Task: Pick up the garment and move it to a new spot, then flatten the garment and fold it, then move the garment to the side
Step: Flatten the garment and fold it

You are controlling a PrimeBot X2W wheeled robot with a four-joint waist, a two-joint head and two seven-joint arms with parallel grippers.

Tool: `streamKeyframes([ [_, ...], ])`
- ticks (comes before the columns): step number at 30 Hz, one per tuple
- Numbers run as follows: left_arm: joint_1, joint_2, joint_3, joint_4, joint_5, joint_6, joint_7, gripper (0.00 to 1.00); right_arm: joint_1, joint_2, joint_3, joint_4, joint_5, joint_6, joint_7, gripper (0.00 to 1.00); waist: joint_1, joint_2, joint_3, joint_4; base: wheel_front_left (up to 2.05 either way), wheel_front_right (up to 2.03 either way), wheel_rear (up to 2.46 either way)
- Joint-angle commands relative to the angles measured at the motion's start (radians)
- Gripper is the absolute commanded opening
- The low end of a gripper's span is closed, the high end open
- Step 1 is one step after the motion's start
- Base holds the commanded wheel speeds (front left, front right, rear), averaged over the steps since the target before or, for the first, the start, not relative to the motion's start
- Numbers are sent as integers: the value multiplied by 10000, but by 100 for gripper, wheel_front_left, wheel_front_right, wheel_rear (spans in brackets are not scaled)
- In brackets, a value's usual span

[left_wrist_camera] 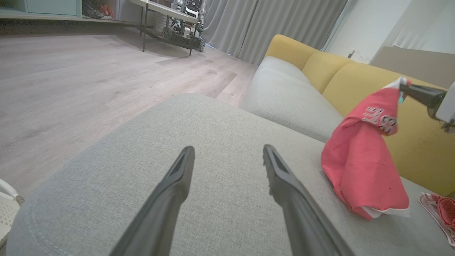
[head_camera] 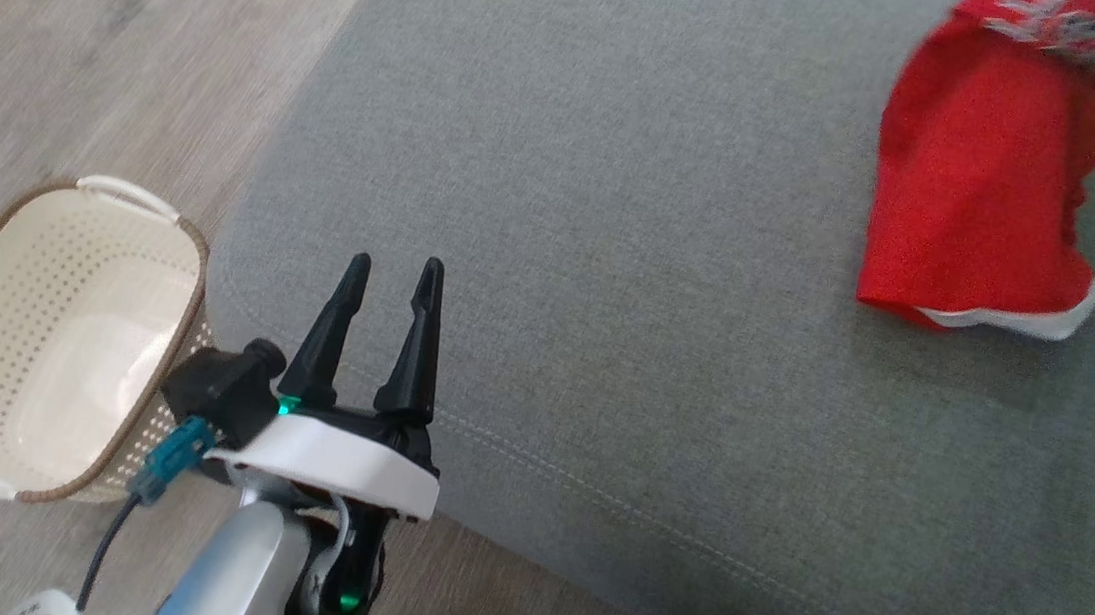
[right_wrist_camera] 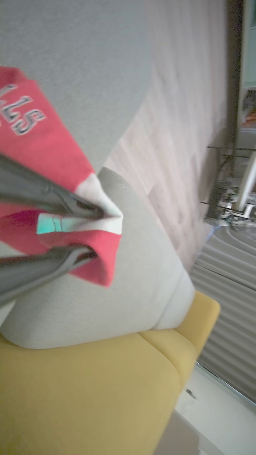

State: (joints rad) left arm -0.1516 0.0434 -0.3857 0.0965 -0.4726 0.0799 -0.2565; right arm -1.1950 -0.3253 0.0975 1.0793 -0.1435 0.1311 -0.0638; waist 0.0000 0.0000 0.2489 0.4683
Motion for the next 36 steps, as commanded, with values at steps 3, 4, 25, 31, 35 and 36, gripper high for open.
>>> streamKeyframes([
  [3, -468, 68, 220, -388, -90, 99, -53, 100, -350, 171, -209, 136, -325, -4, 46, 100, 0, 0, 150, 27, 0, 0, 0],
  [4, -501, 68, 225, -396, -95, 117, -53, 100, -334, 240, -243, 279, -419, -4, 2, 100, 0, 0, 158, -39, 0, 0, 0],
  [25, -467, 68, 990, -270, 545, -84, -53, 100, 3249, 1827, -143, -1436, 2707, -4, -1975, 100, 0, 0, -1320, -3089, 0, 0, 0],
  [31, -395, 68, 1058, -278, 648, -126, -53, 100, 5696, 1954, -15, -3483, 3795, -4, -1978, 100, 0, 0, -1458, -3734, 0, 0, 0],
  [35, -283, 68, 1057, -246, 718, -176, -53, 100, 6831, 2126, -180, -4433, 4204, -4, -1906, 100, 0, 0, -1500, -3922, 0, 0, 0],
  [36, -258, 68, 1050, -239, 733, -190, -53, 100, 7032, 2152, -212, -4633, 4231, -4, -1864, 100, 0, 0, -1498, -3937, 0, 0, 0],
])
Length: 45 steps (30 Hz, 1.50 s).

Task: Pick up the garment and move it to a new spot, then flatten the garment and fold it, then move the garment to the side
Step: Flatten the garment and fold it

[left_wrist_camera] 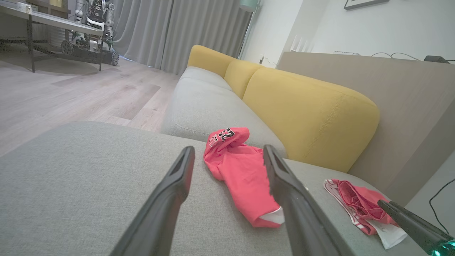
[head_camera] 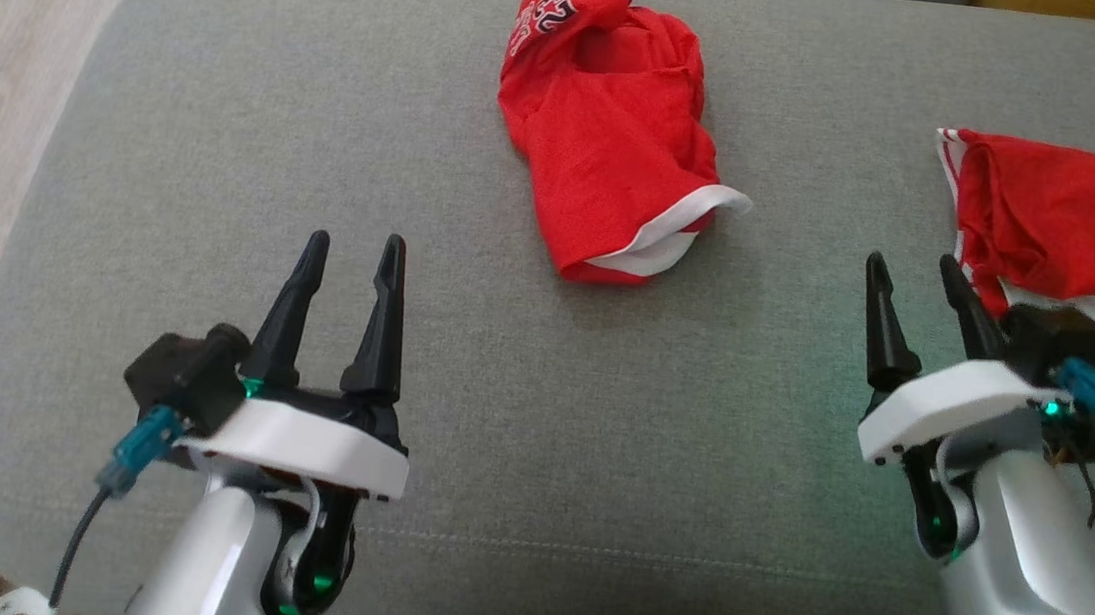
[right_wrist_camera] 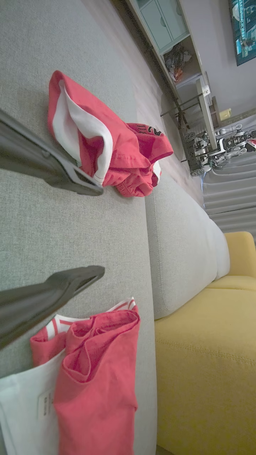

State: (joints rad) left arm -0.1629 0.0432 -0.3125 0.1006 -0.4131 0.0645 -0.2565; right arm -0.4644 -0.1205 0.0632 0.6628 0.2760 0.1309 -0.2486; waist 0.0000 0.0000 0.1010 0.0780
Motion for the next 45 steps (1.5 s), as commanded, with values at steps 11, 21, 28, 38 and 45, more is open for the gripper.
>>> streamKeyframes([
  [11, -131, 70, 138, -220, 221, -138, -53, 100, 225, 394, -91, -1513, 235, -2, 655, 100, 0, 0, 288, 397, 0, 0, 0],
  [21, -365, 70, -234, -223, 60, -57, -53, 100, -1184, -518, 339, -275, -1881, -2, 1192, 100, 0, 0, 1014, 1539, 0, 0, 0],
  [28, -460, 70, -358, -294, -109, 40, -53, 100, -2142, -1131, 1227, 1025, -2757, -2, 1184, 100, 0, 0, 1361, 2176, 0, 0, 0],
  [38, -629, 70, -517, -363, -229, 123, -53, 100, -2974, -1325, 1508, 2212, -3665, -2, 648, 0, 0, 0, 1557, 2470, 0, 0, 0],
  [45, -537, 70, -466, -302, -232, 170, -53, 100, -3398, -912, 1233, 1997, -4221, -2, 42, 0, 0, 0, 1398, 2406, 0, 0, 0],
])
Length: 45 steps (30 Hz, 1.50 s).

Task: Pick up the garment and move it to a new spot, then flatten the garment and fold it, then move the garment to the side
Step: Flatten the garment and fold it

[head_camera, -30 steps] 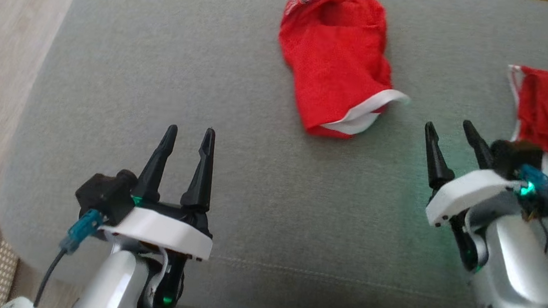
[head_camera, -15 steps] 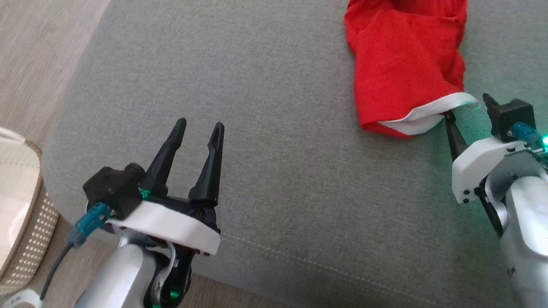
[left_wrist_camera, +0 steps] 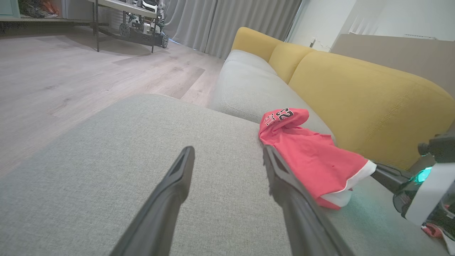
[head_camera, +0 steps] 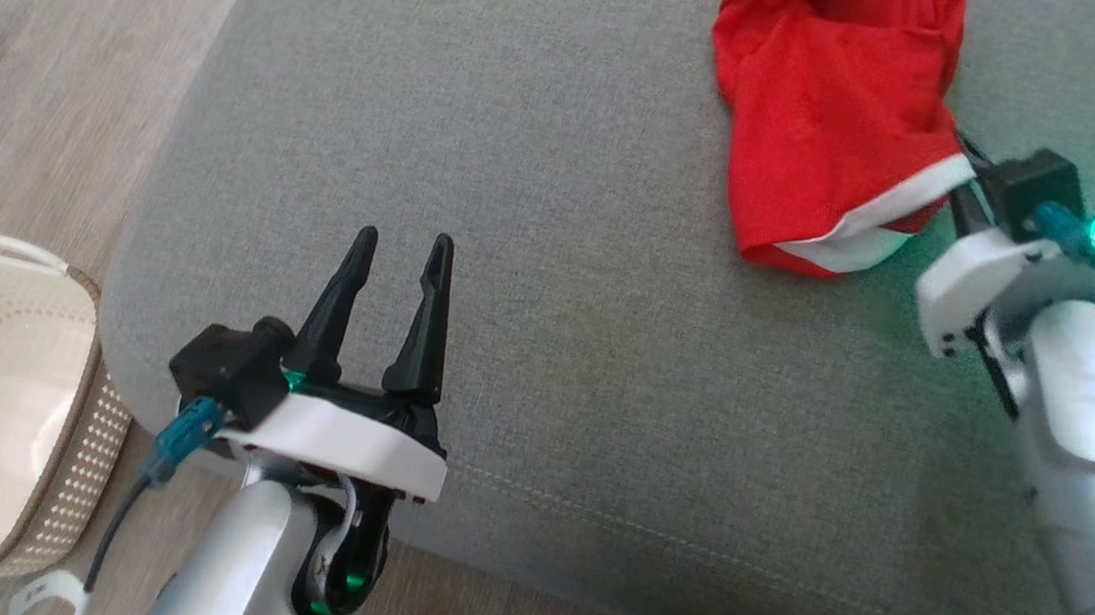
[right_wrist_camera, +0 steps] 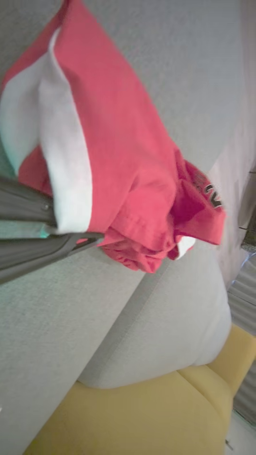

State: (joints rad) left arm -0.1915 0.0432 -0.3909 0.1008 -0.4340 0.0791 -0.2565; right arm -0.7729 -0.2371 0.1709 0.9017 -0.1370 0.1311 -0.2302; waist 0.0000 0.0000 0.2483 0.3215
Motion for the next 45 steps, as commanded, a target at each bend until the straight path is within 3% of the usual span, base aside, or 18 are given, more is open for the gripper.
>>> streamKeyframes([
  [1, -235, 70, 307, -279, -24, 11, -53, 100, -370, 361, 200, -491, -137, -4, -188, 0, 0, 0, -130, -45, 0, 0, 0],
  [7, -154, 70, 295, -190, -43, 0, -53, 100, -933, 1084, 823, -1057, 2, -4, -295, 0, 0, 0, -523, -94, 0, 0, 0],
  [12, 50, 70, 341, -112, -18, -18, -53, 100, -1827, 1632, 1595, -2126, 1061, -4, -311, 0, 0, 0, -931, -68, 0, 0, 0],
  [18, 278, 70, 531, -162, 17, -14, -53, 100, -2373, 1767, 1184, -3430, 1936, -4, -313, 0, 0, 0, -1094, -72, 0, 0, 0],
  [23, 354, 70, 604, -255, -95, -2, -53, 100, -1771, 1240, 116, -2973, 1434, -4, -314, 0, 0, 0, -1005, -160, 0, 0, 0],
  [34, 69, 70, 589, -323, 11, -32, -53, 100, -206, -750, -1995, -1157, -577, -4, -315, 0, 0, 0, -555, -719, 0, 0, 0],
  [39, -87, 70, 495, -317, 6, -39, -53, 100, -129, -884, -2695, -469, -1578, -4, -308, 0, 0, 0, -372, -933, 0, 0, 0],
  [43, -188, 70, 462, -340, -11, -22, -53, 100, -106, -625, -2786, 169, -1896, -4, -160, 0, 0, 0, -278, -1033, 0, 0, 0],
  [44, -201, 70, 453, -331, -11, -29, -53, 100, -112, -550, -2692, 355, -1919, -4, -107, 74, 0, 0, -267, -1052, 0, 0, 0],
  [45, -220, 70, 448, -312, -3, -37, -53, 100, -179, -471, -2553, 620, -1918, -4, -77, 100, 0, 0, -255, -1098, 0, 0, 0],
])
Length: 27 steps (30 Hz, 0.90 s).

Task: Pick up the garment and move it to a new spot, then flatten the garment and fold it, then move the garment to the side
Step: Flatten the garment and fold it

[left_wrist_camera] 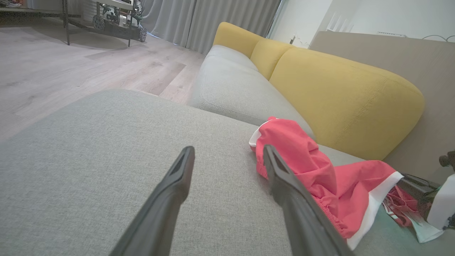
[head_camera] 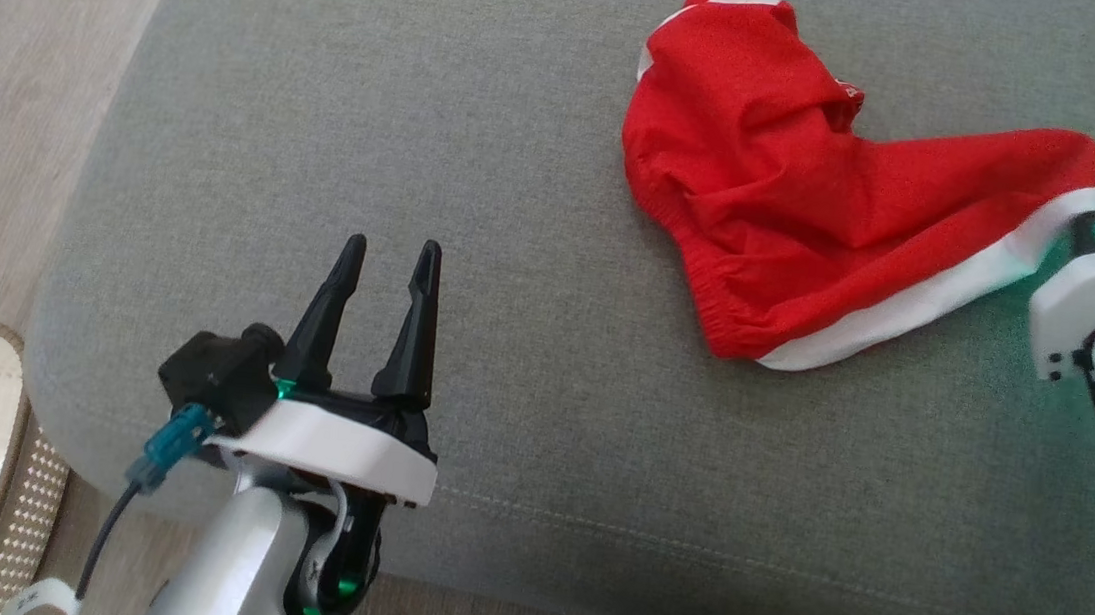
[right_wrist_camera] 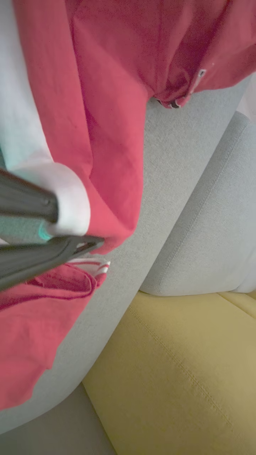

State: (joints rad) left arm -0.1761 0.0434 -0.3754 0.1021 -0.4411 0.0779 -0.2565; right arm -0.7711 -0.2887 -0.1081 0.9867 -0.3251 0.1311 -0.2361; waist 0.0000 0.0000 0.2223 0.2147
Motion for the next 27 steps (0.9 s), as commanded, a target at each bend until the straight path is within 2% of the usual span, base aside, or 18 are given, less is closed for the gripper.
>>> streamKeyframes([
  [1, -379, 68, 297, -315, 71, -25, -53, 100, -219, 82, 285, -156, -30, -4, -21, 100, 0, 0, -4, -56, 0, 0, 0],
  [6, -361, 68, 343, -262, 104, -28, -53, 100, -233, 259, 327, -226, 183, -4, -103, 100, 0, 0, -128, -214, 0, 0, 0],
  [10, -317, 68, 405, -233, 151, -44, -53, 100, 52, 514, 180, -813, 612, -4, -192, 100, 0, 0, -350, -411, 0, 0, 0],
  [19, -131, 68, 566, -191, 318, -100, -53, 100, 1452, 1256, 38, -2893, 2042, -4, -243, 100, 0, 0, -909, -952, 0, 0, 0],
  [23, -52, 68, 626, -194, 294, -127, -53, 100, 2295, 1770, 163, -3938, 3196, -4, -246, 100, 0, 0, -1075, -1213, 0, 0, 0],
  [24, -41, 68, 642, -198, 210, -140, -53, 100, 2797, 1940, 346, -4516, 3738, -4, -246, 100, 0, 0, -1089, -1353, 0, 0, 0],
  [27, -60, 68, 647, -144, -21, -158, -53, 100, 3528, 2117, 592, -5330, 4399, -4, -243, 100, 0, 0, -1038, -1600, 0, 0, 0],
])
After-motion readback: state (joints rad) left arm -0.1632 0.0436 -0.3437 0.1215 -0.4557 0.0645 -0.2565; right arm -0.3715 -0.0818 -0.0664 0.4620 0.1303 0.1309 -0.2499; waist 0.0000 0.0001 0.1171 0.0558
